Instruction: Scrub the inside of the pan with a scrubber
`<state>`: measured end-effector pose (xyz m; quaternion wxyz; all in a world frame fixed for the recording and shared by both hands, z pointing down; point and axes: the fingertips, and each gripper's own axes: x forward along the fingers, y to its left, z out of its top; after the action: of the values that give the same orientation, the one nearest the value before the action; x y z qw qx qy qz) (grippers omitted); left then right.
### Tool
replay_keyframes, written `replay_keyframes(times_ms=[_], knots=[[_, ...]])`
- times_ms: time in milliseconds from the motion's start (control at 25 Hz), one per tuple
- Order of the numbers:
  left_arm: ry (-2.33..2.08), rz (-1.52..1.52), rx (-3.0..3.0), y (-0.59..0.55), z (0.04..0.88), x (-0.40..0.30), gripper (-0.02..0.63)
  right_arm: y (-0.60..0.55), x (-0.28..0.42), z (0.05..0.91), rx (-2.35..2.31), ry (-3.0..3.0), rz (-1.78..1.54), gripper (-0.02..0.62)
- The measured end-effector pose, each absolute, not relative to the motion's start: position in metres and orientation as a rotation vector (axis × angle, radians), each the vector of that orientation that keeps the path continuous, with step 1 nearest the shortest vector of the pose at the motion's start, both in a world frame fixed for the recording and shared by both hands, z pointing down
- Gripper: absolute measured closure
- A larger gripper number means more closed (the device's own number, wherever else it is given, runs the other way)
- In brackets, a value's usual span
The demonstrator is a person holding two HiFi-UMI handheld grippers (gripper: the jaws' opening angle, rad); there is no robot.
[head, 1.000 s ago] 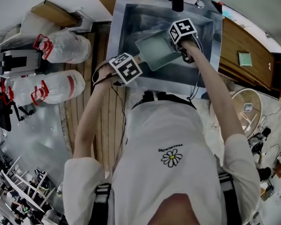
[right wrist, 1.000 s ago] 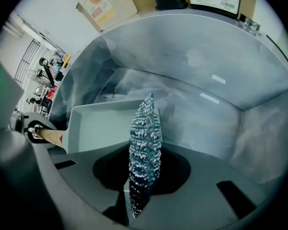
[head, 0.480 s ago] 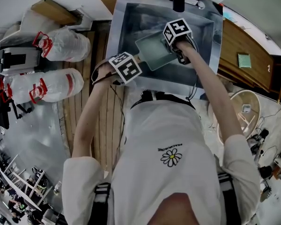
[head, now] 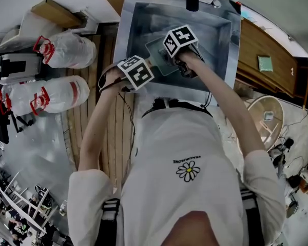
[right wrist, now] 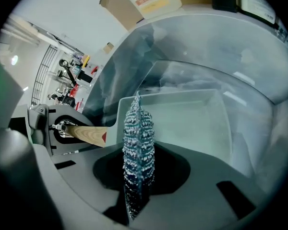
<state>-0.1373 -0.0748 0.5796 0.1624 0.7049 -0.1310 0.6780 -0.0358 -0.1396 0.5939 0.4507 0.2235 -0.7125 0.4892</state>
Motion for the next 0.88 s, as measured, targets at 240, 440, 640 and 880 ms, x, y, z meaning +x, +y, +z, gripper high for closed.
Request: replay_keyframes(times_ms=[240,440,640,880], knots=[[-0.385,1.928,2.018,-0.075,0.580,-0.136,0.492,-0.129,-0.057,0.587,0.514,-1.794,1.218,0.535],[-0.384,1.930,2.017,-0.075,0.581,-0.136,0.492,-0.126,-0.066,0.584,0.494,-1.817,1.279,0.535],[-0.395,1.938,2.020,-0.077,0.581,-0.136,0.492,-0.127,-0.069,0.583,0.506,-1.815,1.362,0.535],[-0.388,1.968,2.019,-0.076,0.583,-0.137,0.492,-0.130,-0.064,0.582,0.527,-1.822,1.329,0.535]])
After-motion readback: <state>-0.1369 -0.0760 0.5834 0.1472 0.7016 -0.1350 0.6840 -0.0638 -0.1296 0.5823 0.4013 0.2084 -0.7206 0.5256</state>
